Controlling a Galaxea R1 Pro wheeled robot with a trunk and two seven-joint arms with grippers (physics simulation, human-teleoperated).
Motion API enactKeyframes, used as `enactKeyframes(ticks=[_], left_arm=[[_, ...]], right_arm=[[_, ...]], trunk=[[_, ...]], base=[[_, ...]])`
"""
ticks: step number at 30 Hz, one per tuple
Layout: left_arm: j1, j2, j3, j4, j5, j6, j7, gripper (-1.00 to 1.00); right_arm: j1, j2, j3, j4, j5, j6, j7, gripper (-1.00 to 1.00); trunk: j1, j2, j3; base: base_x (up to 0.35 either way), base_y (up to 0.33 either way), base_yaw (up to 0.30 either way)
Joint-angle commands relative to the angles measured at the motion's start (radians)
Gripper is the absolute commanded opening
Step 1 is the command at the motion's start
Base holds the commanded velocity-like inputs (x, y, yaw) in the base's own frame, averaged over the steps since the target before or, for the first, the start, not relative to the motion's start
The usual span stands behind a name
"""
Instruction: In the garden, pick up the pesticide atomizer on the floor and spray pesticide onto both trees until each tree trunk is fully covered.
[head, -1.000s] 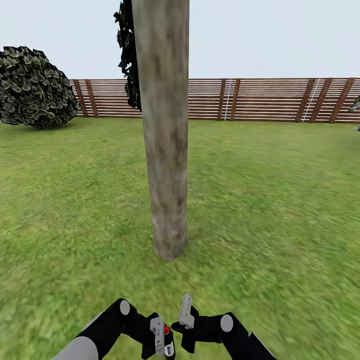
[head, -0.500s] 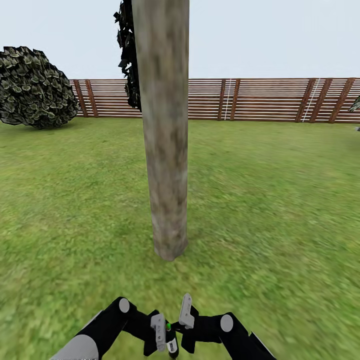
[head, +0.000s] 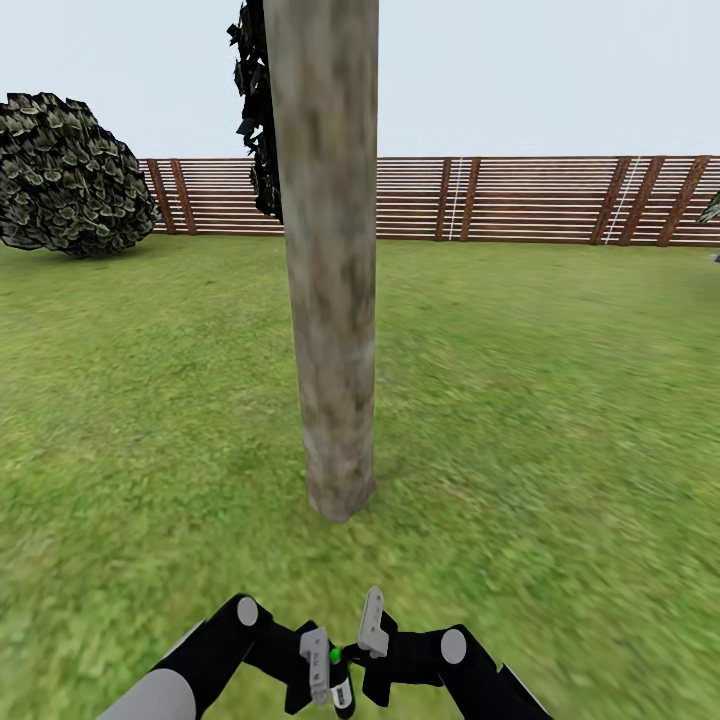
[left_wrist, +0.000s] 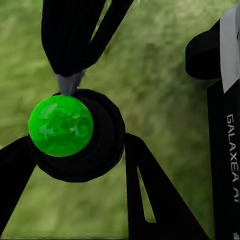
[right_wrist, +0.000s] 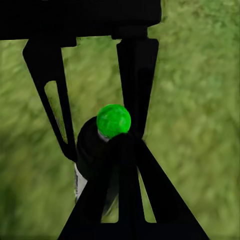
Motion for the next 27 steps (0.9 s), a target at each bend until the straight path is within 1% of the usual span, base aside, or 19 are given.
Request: enactKeyframes(ticks=[1,3,5,9,12,14,16,18,19,20,22,23,25,26,27], left_arm=[[0.0,0.002,-0.001,0.001,-0.001,0.001,0.001,-1.0],[0.0,0.008,-0.002,0.004,-0.006,0.003,0.003,-1.0],[0.0,0.018,-0.003,0.005,-0.02,0.005,0.005,-1.0],[0.001,0.067,-0.001,0.005,-0.07,0.012,0.008,-1.0],[0.002,0.1,-0.001,0.005,-0.08,0.014,0.008,-1.0],[0.003,0.135,-0.002,0.005,-0.083,0.014,0.008,-1.0],[0.004,0.163,-0.001,0.005,-0.084,0.015,0.009,-1.0],[0.007,0.209,0.003,0.006,-0.083,0.017,0.011,-1.0],[0.008,0.223,0.005,0.006,-0.083,0.017,0.012,-1.0],[0.01,0.241,0.006,0.007,-0.08,0.018,0.014,-1.0],[0.011,0.266,0.008,0.008,-0.077,0.018,0.016,-1.0],[0.012,0.278,0.016,0.008,-0.074,0.018,0.018,-1.0],[0.013,0.286,0.043,0.009,-0.073,0.017,0.018,-1.0],[0.014,0.288,0.068,0.01,-0.073,0.017,0.019,-1.0],[0.014,0.29,0.114,0.011,-0.072,0.017,0.019,-1.0]], right_arm=[[0.0,0.0,0.0,0.0,0.0,0.0,0.0,-1.0],[0.0,0.0,0.0,0.0,0.0,0.0,0.0,-1.0],[0.0,0.0,0.0,0.0,0.0,0.0,0.0,-1.0],[0.0,-0.001,-0.001,0.0,0.0,0.0,0.0,-1.0],[0.0,-0.001,-0.002,0.001,0.0,0.0,0.0,-1.0],[0.0,-0.001,-0.002,0.001,0.0,0.0,0.0,-1.0],[0.0,-0.004,-0.002,0.003,0.0,0.0,0.0,-1.0],[0.0,-0.007,-0.005,0.007,0.0,0.0,0.0,-1.0],[0.0,-0.009,-0.005,0.008,0.0,0.0,0.0,-1.0],[0.0,-0.014,-0.006,0.008,0.0,-0.001,0.0,-1.0],[0.0,-0.029,-0.007,0.009,-0.001,-0.001,-0.001,-1.0],[0.0,-0.045,-0.007,0.01,-0.002,-0.002,-0.001,-1.0],[0.0,-0.069,-0.008,0.011,-0.003,-0.003,-0.003,-1.0],[0.0,-0.085,-0.008,0.012,-0.005,-0.003,-0.004,1.0],[0.0,-0.108,-0.012,0.013,-0.006,-0.004,-0.006,1.0]], trunk=[[0.0,0.0,0.0],[0.0,0.0,0.0],[0.0,0.0,0.0],[0.0,0.0,0.0],[0.0,0.0,0.0],[0.0,0.0,0.0],[0.0,0.0,0.0],[0.0,0.0,0.0],[0.0,0.0,0.0],[0.0,0.0,0.0],[0.0,0.0,0.0],[0.0,0.0,0.0],[0.0,0.0,0.0],[0.0,0.0,0.0],[0.0,0.0,0.0]], base=[[0.0,0.0,0.0],[0.0,0.0,0.0],[0.0,0.0,0.0],[0.0,0.0,0.0],[0.0,0.0,0.0],[0.0,0.0,0.0],[0.0,0.0,0.0],[0.0,0.0,0.0],[0.0,0.0,0.0],[0.0,0.0,0.0],[0.0,0.0,0.0],[0.0,0.0,0.0],[0.0,0.0,0.0],[0.0,0.0,0.0],[0.0,0.0,0.0]])
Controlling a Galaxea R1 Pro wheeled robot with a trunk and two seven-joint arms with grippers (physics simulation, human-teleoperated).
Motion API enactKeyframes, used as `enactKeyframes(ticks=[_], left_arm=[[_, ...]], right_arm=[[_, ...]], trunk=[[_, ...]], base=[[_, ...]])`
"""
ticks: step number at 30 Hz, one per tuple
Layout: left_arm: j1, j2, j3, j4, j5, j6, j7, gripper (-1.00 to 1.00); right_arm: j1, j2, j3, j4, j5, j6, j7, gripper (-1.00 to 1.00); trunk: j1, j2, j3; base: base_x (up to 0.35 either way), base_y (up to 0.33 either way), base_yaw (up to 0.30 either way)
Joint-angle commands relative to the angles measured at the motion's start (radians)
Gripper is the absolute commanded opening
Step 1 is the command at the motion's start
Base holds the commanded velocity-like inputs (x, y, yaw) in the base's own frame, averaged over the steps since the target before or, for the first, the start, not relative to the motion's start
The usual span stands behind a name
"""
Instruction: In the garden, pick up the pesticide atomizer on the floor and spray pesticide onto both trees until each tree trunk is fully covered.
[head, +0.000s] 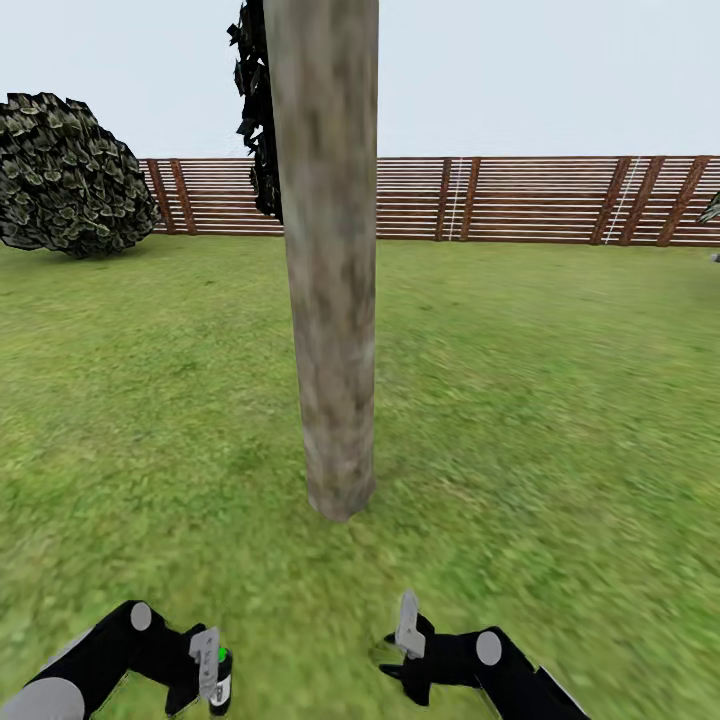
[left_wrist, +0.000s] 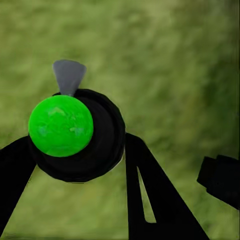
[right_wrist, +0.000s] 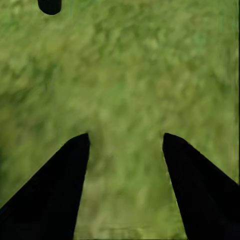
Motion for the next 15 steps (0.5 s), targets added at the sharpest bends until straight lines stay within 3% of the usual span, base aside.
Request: enactKeyframes(ticks=[1,3,5,8,9,10,13,15], left_arm=[[0.002,0.0,0.078,0.002,0.001,-0.001,0.009,-1.0],[0.003,-0.005,0.135,0.013,0.004,-0.002,0.063,-1.0],[0.004,-0.013,0.161,0.059,0.013,-0.004,0.126,-1.0],[0.004,-0.031,0.182,0.143,0.053,-0.009,0.248,-1.0],[0.004,-0.04,0.187,0.188,0.092,-0.013,0.326,-1.0],[0.004,-0.045,0.19,0.217,0.127,-0.014,0.375,-1.0],[0.004,-0.049,0.191,0.248,0.21,-0.011,0.477,-1.0],[0.004,-0.054,0.191,0.266,0.287,-0.005,0.575,-1.0]], right_arm=[[0.001,-0.023,-0.03,0.008,-0.001,0.0,-0.001,1.0],[0.001,-0.041,-0.106,0.066,-0.002,-0.001,-0.013,1.0],[0.002,-0.057,-0.197,0.118,-0.002,-0.002,-0.045,1.0],[0.002,-0.079,-0.363,0.184,-0.001,-0.005,-0.126,1.0],[0.003,-0.086,-0.464,0.238,-0.002,-0.006,-0.199,1.0],[0.003,-0.089,-0.529,0.279,-0.002,-0.009,-0.273,1.0],[0.005,-0.091,-0.629,0.342,-0.002,-0.043,-0.466,1.0],[0.006,-0.09,-0.676,0.387,-0.003,-0.12,-0.645,1.0]], trunk=[[0.0,0.0,0.0],[0.0,0.0,0.0],[0.0,0.0,0.0],[0.0,0.0,0.0],[0.0,0.0,0.0],[0.0,0.0,0.0],[0.0,0.0,0.0],[0.0,0.0,0.0]], base=[[0.0,0.0,0.0],[0.0,0.0,0.0],[0.0,0.0,0.0],[0.0,0.0,0.0],[0.0,0.0,0.0],[0.0,0.0,0.0],[0.0,0.0,0.0],[0.0,0.0,0.0]])
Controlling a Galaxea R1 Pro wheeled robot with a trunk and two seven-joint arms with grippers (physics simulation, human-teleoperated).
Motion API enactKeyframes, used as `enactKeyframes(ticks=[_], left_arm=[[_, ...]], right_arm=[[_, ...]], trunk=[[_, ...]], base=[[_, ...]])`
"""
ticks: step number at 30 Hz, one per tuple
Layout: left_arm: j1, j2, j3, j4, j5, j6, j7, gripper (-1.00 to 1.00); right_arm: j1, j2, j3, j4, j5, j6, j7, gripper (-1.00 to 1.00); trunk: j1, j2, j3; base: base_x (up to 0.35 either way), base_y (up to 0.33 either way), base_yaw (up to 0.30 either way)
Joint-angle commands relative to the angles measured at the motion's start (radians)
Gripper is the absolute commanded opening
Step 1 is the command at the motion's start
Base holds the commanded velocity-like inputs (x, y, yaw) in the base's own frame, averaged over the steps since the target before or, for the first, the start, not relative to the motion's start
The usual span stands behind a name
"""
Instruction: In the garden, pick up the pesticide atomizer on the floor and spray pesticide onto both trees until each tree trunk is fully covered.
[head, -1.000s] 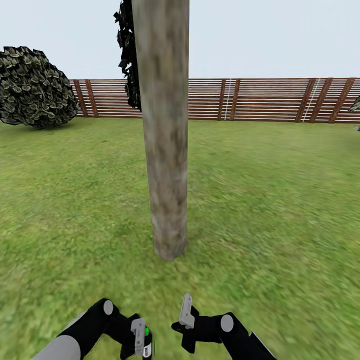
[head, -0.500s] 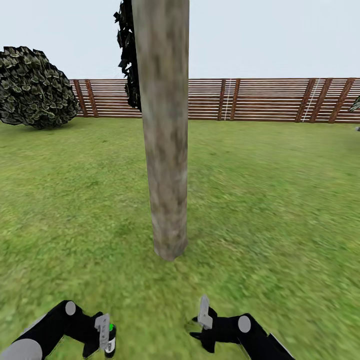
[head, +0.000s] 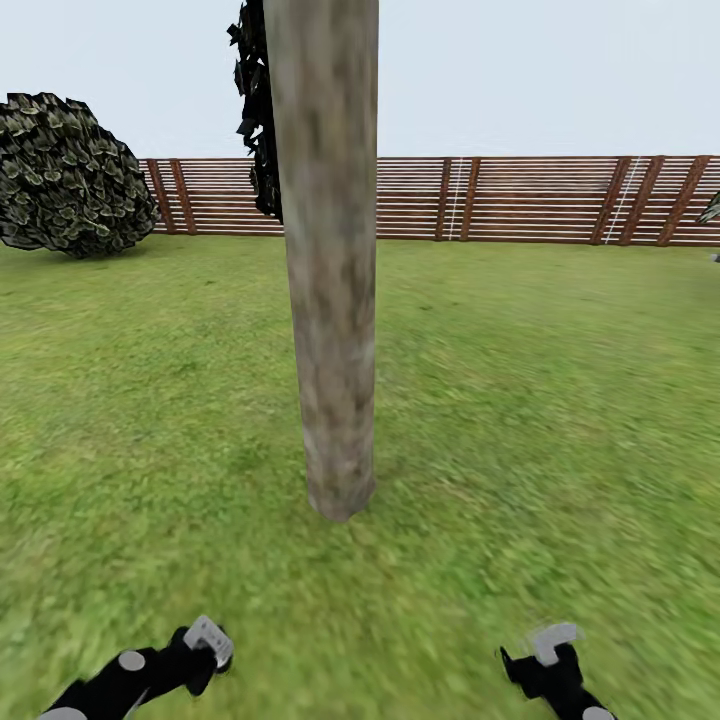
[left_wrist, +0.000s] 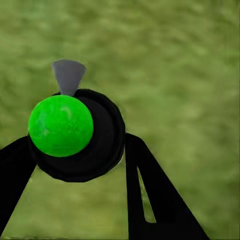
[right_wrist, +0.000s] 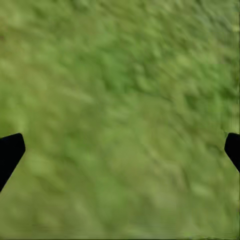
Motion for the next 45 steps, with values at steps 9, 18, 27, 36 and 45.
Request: enactKeyframes(ticks=[9,18,27,36,45], left_arm=[[-0.001,-0.069,0.003,0.021,0.111,0.196,0.151,-1.0],[-0.002,-0.13,0.004,-0.007,0.111,0.26,0.18,-1.0],[-0.014,-0.166,0.003,-0.094,0.109,0.425,0.188,-1.0],[-0.006,-0.169,-0.015,-0.094,0.241,0.464,0.186,-1.0],[-0.017,-0.173,-0.013,-0.097,0.244,0.464,0.187,-1.0]], right_arm=[[0.006,-0.013,-0.028,0.122,-0.002,-0.203,-0.24,1.0],[0.007,-0.014,-0.123,0.153,-0.03,-0.203,-0.242,1.0],[0.007,-0.011,-0.154,0.156,-0.036,-0.203,-0.239,1.0],[0.007,-0.01,-0.154,0.158,-0.033,-0.203,-0.237,1.0],[0.007,-0.013,-0.154,0.156,-0.033,-0.203,-0.237,1.0]], trunk=[[0.0,0.0,0.0],[0.0,0.0,0.004],[0.0,0.0,0.006],[0.0,0.0,0.006],[0.0,0.0,0.006]], base=[[0.0,0.0,0.0],[0.145,-0.007,-0.125],[0.249,-0.158,-0.25],[0.019,-0.003,-0.002],[0.056,0.0,0.0]])
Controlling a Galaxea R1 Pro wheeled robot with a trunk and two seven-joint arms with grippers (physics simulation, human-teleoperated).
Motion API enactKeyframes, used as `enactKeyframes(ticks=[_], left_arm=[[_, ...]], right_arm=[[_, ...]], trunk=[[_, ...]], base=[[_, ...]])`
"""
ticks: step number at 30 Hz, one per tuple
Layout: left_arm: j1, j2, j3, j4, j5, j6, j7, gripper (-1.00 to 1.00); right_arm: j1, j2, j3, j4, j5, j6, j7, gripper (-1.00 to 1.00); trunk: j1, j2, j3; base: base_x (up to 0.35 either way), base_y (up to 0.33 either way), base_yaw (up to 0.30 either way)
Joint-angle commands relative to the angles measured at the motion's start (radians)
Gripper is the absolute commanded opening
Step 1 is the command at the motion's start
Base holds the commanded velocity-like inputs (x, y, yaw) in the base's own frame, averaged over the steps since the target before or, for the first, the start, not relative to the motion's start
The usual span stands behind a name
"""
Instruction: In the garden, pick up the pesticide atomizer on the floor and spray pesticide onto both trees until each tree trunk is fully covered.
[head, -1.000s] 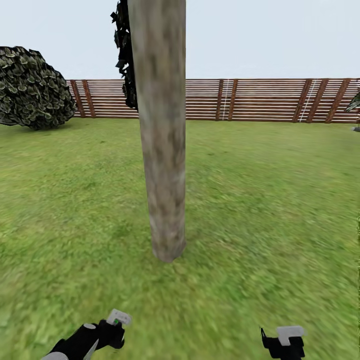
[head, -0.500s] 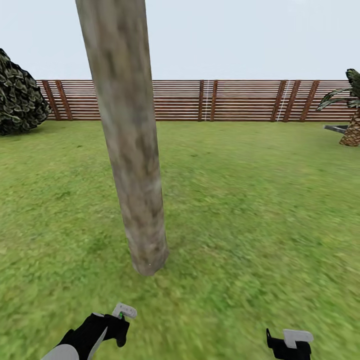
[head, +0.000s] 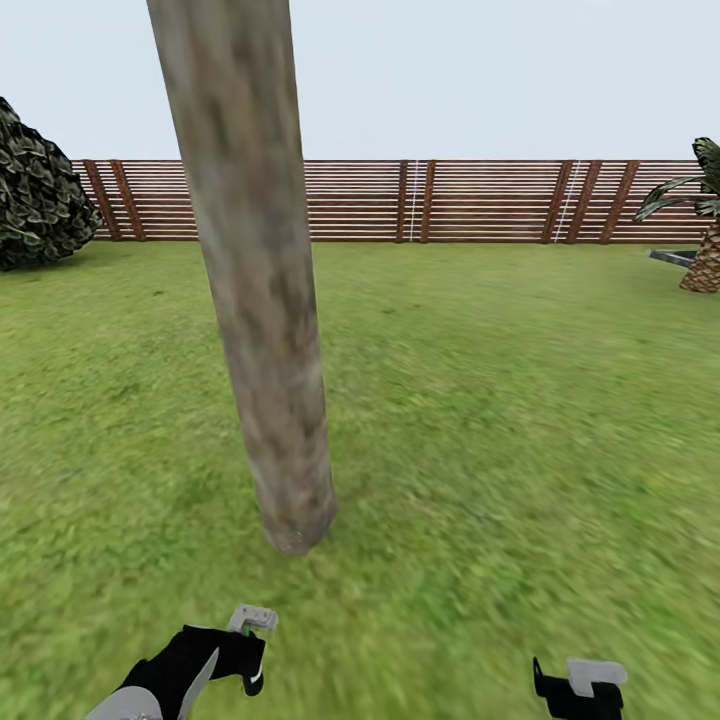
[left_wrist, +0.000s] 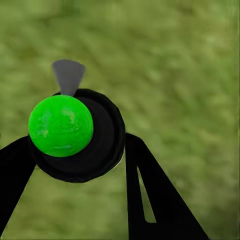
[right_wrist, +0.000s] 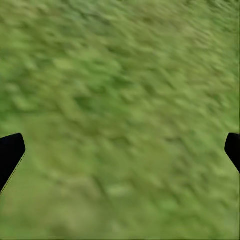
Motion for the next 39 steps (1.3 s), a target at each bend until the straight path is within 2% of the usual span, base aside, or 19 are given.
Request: enactKeyframes(ticks=[1,3,5,6,7,8,10,11,12,15,17,19,21,23,26,32,34,37,39], left_arm=[[-0.003,-0.019,0.0,-0.007,-0.001,0.0,0.0,-1.0],[-0.002,-0.047,-0.003,-0.035,-0.006,0.002,0.0,-1.0],[-0.003,-0.047,-0.003,-0.052,-0.008,0.013,0.0,-1.0],[-0.004,-0.039,-0.003,-0.062,-0.008,0.027,0.0,-1.0],[-0.009,0.025,0.003,-0.116,-0.003,0.085,-0.001,-1.0],[-0.009,0.046,0.004,-0.138,-0.001,0.103,-0.002,-1.0],[-0.008,0.053,0.004,-0.153,0.0,0.115,-0.003,-1.0],[-0.009,0.048,0.003,-0.158,0.0,0.119,-0.003,-1.0],[-0.012,-0.009,-0.002,-0.165,-0.005,0.125,-0.003,-1.0],[-0.024,-0.02,-0.001,-0.188,-0.006,0.129,-0.005,-1.0],[-0.039,0.054,0.006,-0.246,0.001,0.196,-0.011,-1.0],[-0.041,0.084,0.004,-0.277,0.003,0.227,-0.014,-1.0],[-0.04,0.071,0.001,-0.302,0.002,0.235,-0.014,-1.0],[-0.038,0.008,-0.004,-0.315,0.0,0.238,-0.013,-1.0],[-0.043,-0.01,-0.009,-0.318,-0.001,0.24,-0.014,-1.0],[-0.075,0.063,-0.007,-0.339,0.005,0.254,-0.016,-1.0],[-0.075,0.041,-0.008,-0.339,0.005,0.253,-0.016,-1.0],[-0.077,-0.032,-0.017,-0.341,-0.001,0.253,-0.014,-1.0],[-0.082,-0.036,-0.022,-0.345,-0.002,0.254,-0.016,-1.0]], right_arm=[[0.0,0.0,0.0,0.0,0.0,0.0,-0.001,1.0],[0.0,-0.001,-0.001,-0.001,-0.001,0.0,-0.001,1.0],[0.0,-0.002,-0.001,-0.002,-0.001,0.0,-0.001,1.0],[0.001,-0.002,-0.001,-0.002,-0.001,0.0,-0.001,1.0],[0.0,-0.002,-0.001,-0.002,-0.001,0.0,-0.002,1.0],[0.0,-0.002,-0.001,-0.002,-0.001,0.0,-0.002,1.0],[0.001,-0.002,-0.001,-0.002,-0.001,0.0,-0.002,1.0],[0.0,-0.002,-0.001,-0.002,-0.001,0.0,-0.003,1.0],[0.001,-0.002,-0.001,-0.002,-0.001,0.0,-0.003,1.0],[0.0,-0.002,-0.001,-0.002,-0.001,0.0,-0.003,1.0],[0.0,-0.002,-0.001,-0.002,-0.001,0.0,-0.003,1.0],[0.0,-0.002,-0.001,-0.002,0.0,0.0,-0.003,1.0],[0.0,-0.002,-0.001,-0.002,0.0,0.0,-0.004,1.0],[0.0,-0.003,-0.001,-0.002,-0.001,0.0,-0.003,1.0],[0.0,-0.003,-0.001,-0.002,-0.001,0.0,-0.004,1.0],[0.0,-0.017,-0.001,-0.001,-0.001,0.0,-0.004,1.0],[0.0,-0.018,0.0,0.001,0.0,0.0,-0.003,1.0],[0.0,-0.018,0.0,0.001,0.0,0.0,-0.003,1.0],[0.0,-0.019,0.0,0.001,0.0,0.0,-0.003,1.0]], trunk=[[0.0,0.0,0.0],[0.0,0.0,0.0],[0.0,0.0,0.0],[0.0,0.0,0.0],[0.0,0.0,0.0],[0.0,0.0,0.0],[0.0,0.0,0.0],[0.0,0.0,0.0],[0.0,0.0,0.0],[0.0,0.0,0.0],[0.0,0.0,0.0],[0.0,0.0,0.0],[0.0,0.0,0.0],[0.0,0.0,0.0],[0.0,0.0,0.0],[0.0,0.0,0.0],[0.0,0.0,0.0],[0.0,0.0,0.0],[0.0,0.0,0.0]], base=[[0.182,0.0,0.0],[0.071,0.0,0.0],[0.02,0.0,0.0],[0.01,0.0,0.0],[0.003,0.0,0.0],[0.001,0.0,0.0],[0.0,0.0,0.0],[0.0,0.0,0.0],[0.0,0.0,0.0],[0.0,0.0,0.0],[0.0,0.0,0.0],[0.0,0.0,0.0],[-0.11,0.028,0.0],[-0.236,0.052,0.0],[-0.081,0.017,0.0],[-0.007,0.001,0.0],[0.0,0.0,0.0],[0.0,0.0,0.0],[0.0,0.0,0.0]])
